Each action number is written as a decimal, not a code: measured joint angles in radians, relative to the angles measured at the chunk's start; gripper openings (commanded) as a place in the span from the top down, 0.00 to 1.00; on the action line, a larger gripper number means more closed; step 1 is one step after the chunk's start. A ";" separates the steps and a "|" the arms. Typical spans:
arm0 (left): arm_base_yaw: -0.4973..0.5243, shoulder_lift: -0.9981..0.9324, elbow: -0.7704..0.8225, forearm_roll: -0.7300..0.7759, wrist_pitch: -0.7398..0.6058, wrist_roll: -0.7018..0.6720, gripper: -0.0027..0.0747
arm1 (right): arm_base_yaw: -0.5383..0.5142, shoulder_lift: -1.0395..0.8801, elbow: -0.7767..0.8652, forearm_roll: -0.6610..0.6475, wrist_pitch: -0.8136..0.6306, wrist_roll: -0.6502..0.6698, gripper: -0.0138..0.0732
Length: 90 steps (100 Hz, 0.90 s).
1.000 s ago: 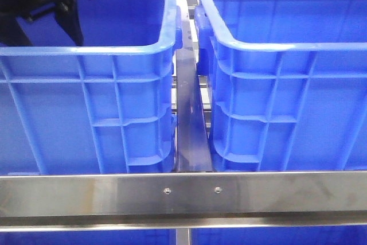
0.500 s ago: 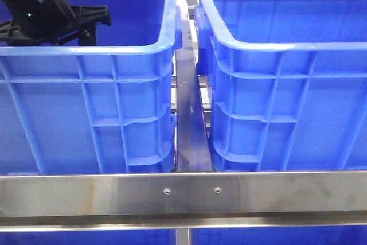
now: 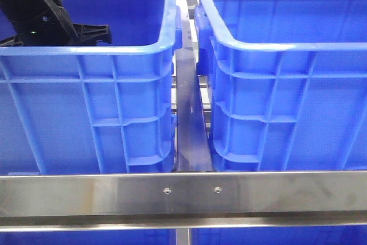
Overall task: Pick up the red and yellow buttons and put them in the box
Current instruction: 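Grasp a red mushroom-cap button with the left gripper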
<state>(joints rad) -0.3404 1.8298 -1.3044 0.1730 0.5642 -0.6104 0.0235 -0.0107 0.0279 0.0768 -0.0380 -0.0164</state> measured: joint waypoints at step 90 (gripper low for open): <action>-0.094 -0.335 0.037 0.264 0.137 0.014 0.99 | 0.000 0.000 0.000 0.000 0.000 0.000 0.91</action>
<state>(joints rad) -0.4349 1.4949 -1.2676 0.4369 0.7013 -0.5968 0.0235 -0.0107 0.0279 0.0768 -0.0380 -0.0164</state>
